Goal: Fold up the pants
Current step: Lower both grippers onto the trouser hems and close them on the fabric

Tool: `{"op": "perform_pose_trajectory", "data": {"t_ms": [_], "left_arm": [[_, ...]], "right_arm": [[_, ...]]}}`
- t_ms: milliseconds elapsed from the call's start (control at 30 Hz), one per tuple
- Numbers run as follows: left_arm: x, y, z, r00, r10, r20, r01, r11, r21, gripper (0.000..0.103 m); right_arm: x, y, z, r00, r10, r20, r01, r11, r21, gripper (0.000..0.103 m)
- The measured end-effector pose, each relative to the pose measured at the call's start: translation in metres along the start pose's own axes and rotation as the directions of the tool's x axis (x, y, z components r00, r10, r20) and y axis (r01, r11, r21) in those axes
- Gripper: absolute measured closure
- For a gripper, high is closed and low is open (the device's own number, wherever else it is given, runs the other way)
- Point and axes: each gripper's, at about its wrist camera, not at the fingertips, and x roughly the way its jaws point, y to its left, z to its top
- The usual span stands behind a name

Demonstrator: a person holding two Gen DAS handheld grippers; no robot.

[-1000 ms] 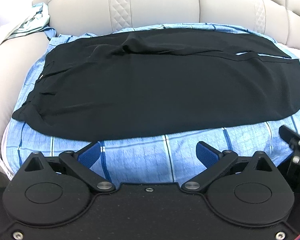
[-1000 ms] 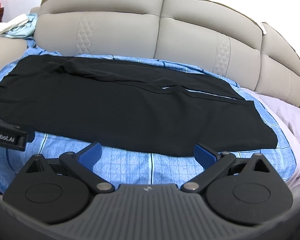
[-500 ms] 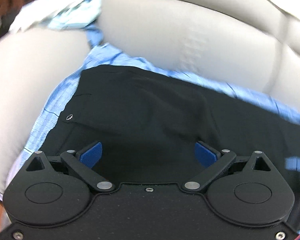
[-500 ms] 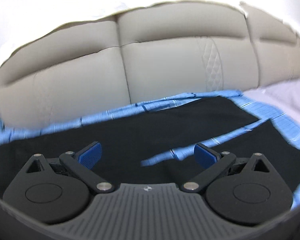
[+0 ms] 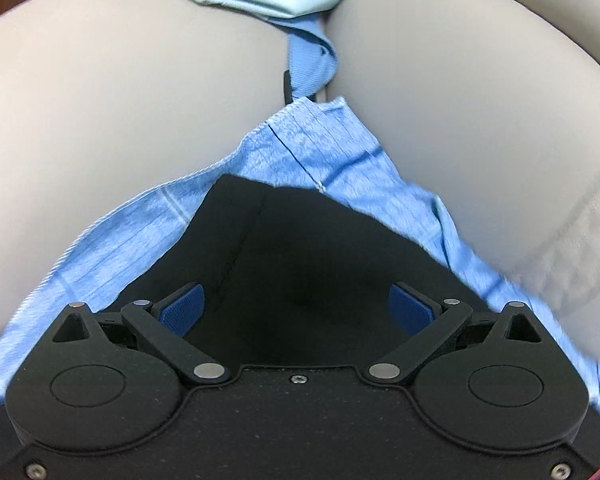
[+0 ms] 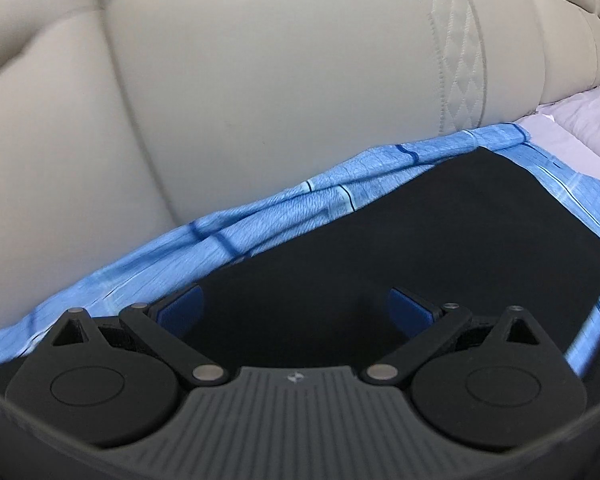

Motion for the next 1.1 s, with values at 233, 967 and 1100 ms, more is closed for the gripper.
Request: {"op": "perform_pose_trajectory", "data": {"t_ms": [233, 967, 1100], "left_arm": [[0.039, -0.014, 0.013, 0.995, 0.094, 0.028, -0.093, 0.995, -0.024, 0.004], [0.013, -0.001, 0.008, 0.978, 0.134, 0.162, -0.132, 0.991, -0.027, 0.103], [-0.029, 0.019, -0.002, 0.960, 0.128, 0.249, -0.132, 0.991, -0.001, 0.103]], "right_arm": [[0.053, 0.015, 0.014, 0.991, -0.116, -0.062, 0.112, 0.991, -0.067, 0.001], [0.010, -0.026, 0.015, 0.995, -0.103, 0.005, 0.103, 0.995, -0.008, 0.100], [-0.034, -0.063, 0.008, 0.996, -0.051, 0.078, 0.049, 0.998, 0.026, 0.100]]}}
